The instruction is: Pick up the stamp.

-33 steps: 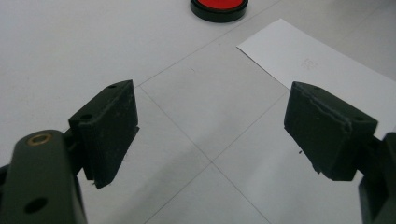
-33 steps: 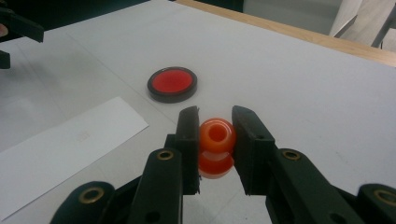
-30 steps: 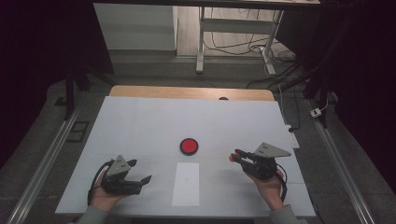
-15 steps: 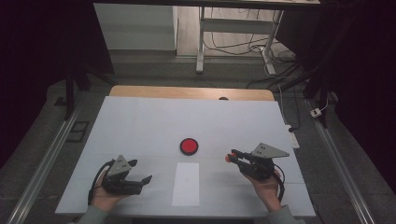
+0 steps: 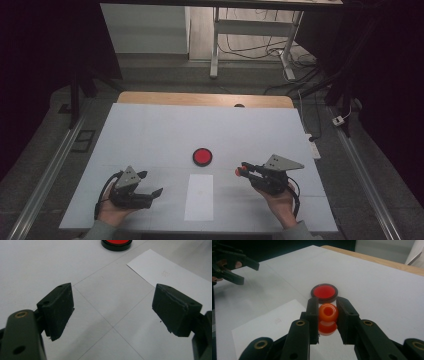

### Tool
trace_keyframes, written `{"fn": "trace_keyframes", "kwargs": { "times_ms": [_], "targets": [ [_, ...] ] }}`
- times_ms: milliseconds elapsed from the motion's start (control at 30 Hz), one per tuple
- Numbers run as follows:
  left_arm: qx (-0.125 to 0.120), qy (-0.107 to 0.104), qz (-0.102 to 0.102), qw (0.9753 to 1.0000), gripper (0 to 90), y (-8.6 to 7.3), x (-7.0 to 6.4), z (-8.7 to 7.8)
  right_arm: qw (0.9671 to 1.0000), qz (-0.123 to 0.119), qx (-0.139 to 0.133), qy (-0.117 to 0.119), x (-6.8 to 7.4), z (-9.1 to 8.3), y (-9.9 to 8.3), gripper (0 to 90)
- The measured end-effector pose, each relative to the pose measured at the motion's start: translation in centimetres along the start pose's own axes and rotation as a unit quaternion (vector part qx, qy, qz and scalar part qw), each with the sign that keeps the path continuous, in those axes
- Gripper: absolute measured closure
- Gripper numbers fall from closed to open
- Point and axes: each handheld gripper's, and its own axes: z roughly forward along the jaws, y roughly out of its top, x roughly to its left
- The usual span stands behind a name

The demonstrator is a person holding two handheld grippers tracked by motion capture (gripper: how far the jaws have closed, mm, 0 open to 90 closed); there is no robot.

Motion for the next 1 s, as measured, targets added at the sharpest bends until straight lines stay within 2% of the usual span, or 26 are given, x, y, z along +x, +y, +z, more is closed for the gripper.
{"fn": "trace_keyframes", "kwargs": {
  "times_ms": [100,167,367,1000],
  "targets": [
    [0.0,0.0,0.0,1.0,18.1,0.0,0.0,0.0,1.0,0.005,-0.004,0.007,0.2,0.1,0.0,72.1],
    [0.001,0.001,0.001,1.0,18.0,0.0,0.0,0.0,0.9996,0.018,-0.011,0.02,0.2,0.3,0.0,72.1],
    [0.001,0.0,0.002,1.0,18.1,0.0,0.0,0.1,0.9993,0.024,-0.013,0.027,0.4,0.5,0.0,72.1],
    [0.002,0.0,0.003,1.0,18.1,0.0,-0.1,0.1,0.9985,0.007,-0.006,0.054,2.5,2.1,0.4,72.1]
  ]
}}
